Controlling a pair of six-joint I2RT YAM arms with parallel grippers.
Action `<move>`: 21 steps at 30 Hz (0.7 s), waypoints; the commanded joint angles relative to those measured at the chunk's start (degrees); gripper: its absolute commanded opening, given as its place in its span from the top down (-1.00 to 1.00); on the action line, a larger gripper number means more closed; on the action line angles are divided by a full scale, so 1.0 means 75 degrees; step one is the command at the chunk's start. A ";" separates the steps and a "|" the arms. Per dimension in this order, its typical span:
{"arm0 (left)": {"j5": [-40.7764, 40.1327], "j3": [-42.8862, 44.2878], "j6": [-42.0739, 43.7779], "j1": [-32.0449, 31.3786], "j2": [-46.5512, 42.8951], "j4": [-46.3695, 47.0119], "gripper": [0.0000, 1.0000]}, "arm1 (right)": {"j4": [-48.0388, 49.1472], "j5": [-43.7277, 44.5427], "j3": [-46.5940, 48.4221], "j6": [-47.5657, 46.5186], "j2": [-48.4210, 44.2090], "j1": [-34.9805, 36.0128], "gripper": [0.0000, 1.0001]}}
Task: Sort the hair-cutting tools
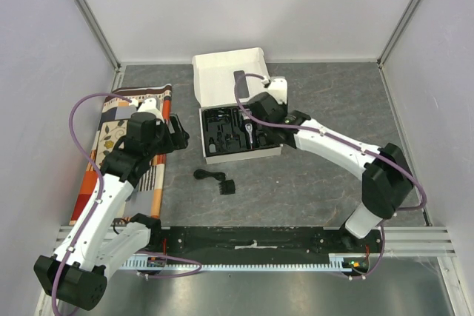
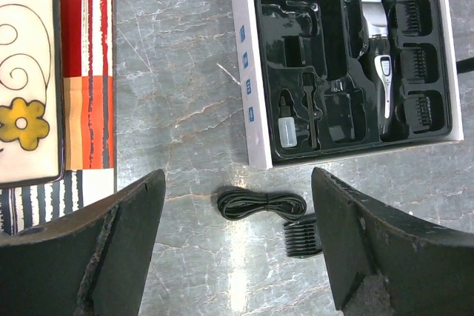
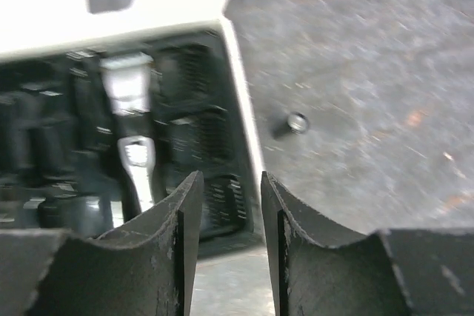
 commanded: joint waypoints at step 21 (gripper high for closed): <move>0.0543 -0.0116 0.0010 0.0048 -0.0168 0.0417 -0.72 | 0.4395 -0.0688 -0.4397 -0.0942 -0.1227 -0.1662 -0.24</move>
